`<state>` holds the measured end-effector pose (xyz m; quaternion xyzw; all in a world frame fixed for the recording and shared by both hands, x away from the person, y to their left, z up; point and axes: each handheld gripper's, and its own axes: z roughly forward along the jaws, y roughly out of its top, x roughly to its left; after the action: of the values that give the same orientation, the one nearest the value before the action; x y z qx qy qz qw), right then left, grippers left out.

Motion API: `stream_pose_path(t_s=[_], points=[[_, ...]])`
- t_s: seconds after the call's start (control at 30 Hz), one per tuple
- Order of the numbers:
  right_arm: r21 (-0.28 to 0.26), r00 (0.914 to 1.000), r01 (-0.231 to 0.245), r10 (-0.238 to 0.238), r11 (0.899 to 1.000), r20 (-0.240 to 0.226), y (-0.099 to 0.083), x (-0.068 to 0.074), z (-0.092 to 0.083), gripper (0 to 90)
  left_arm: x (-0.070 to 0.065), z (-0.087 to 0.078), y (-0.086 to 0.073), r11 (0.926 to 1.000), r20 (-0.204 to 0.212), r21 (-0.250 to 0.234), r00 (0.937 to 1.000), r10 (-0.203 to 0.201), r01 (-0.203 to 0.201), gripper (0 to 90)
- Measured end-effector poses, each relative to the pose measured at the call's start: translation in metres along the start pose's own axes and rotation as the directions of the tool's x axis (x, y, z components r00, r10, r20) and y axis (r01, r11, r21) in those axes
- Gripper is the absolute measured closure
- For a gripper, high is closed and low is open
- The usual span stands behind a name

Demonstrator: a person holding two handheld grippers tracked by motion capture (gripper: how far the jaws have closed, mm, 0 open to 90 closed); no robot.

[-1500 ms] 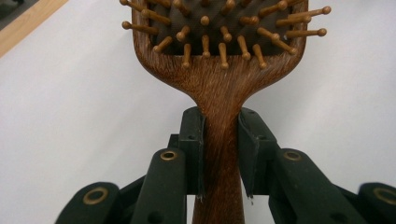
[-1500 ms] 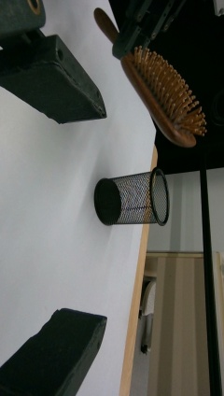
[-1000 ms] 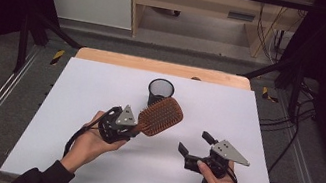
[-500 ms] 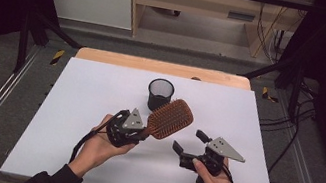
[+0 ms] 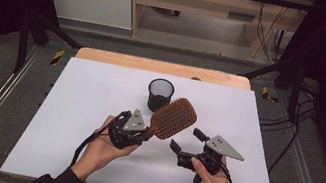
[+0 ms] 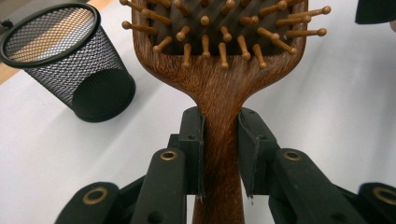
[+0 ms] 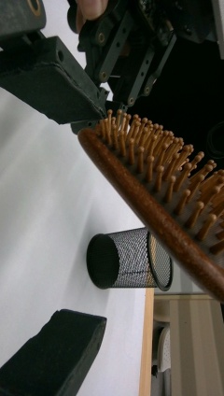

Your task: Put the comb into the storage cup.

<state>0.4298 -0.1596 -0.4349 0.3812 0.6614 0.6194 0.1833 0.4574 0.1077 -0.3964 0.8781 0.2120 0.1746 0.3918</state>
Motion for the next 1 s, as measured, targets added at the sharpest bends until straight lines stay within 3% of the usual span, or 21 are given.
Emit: stream_pose_path(t_s=[1.0], points=[[-0.031, 0.9954, -0.069, 0.067, 0.997, -0.069, 0.027, 0.014, 0.020, 2.9, -0.013, -0.005, 0.000, 0.9961, -0.026, -0.088, 0.9996, -0.006, 0.004, 73.0]])
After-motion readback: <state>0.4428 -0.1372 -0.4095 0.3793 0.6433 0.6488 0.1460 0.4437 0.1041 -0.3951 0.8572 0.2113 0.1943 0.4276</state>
